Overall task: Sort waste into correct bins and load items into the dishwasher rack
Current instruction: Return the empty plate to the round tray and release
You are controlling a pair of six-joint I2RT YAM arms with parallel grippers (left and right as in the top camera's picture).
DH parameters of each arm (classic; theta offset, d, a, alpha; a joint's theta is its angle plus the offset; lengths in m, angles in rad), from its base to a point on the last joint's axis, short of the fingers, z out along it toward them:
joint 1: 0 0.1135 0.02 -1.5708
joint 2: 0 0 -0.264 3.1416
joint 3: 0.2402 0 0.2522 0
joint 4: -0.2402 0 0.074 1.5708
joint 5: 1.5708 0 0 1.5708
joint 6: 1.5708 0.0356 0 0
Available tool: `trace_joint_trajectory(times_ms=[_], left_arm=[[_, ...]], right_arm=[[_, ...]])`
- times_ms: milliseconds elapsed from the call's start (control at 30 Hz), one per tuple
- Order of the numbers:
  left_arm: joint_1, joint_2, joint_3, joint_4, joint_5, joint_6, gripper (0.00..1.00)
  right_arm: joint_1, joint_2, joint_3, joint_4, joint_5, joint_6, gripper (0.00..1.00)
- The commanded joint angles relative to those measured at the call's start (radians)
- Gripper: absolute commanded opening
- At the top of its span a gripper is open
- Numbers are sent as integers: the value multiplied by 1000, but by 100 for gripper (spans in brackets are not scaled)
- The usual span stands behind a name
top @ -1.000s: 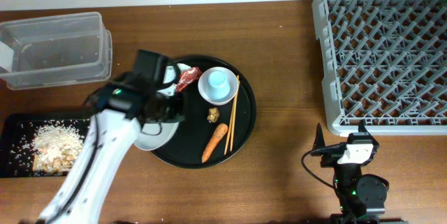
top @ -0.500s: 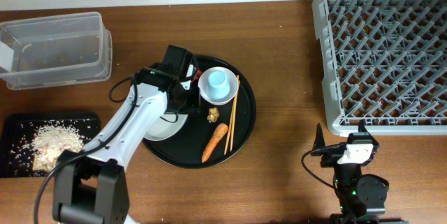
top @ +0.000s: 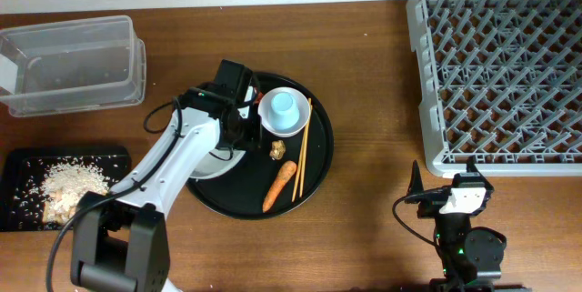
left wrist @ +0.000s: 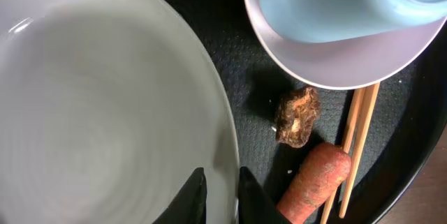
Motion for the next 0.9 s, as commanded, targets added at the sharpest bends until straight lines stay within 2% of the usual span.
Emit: trace_joint_trajectory(times_ms=[0, 300, 433, 700, 867], left_arm=[[2, 17, 11, -1, -21, 1, 16], [2, 15, 21, -13, 5, 1, 20], [2, 15, 48, -42, 5, 2, 26], [2, 15, 84, -85, 5, 1, 27], [3, 9, 171, -174, 5, 1, 27]], right_arm=[[4, -7, -5, -7, 8, 8, 98], [4, -7, -5, -7, 8, 8, 99], [4, -7, -5, -7, 8, 8, 98], [4, -7, -5, -7, 8, 8, 99], [4, -7, -5, -7, 8, 8, 98]])
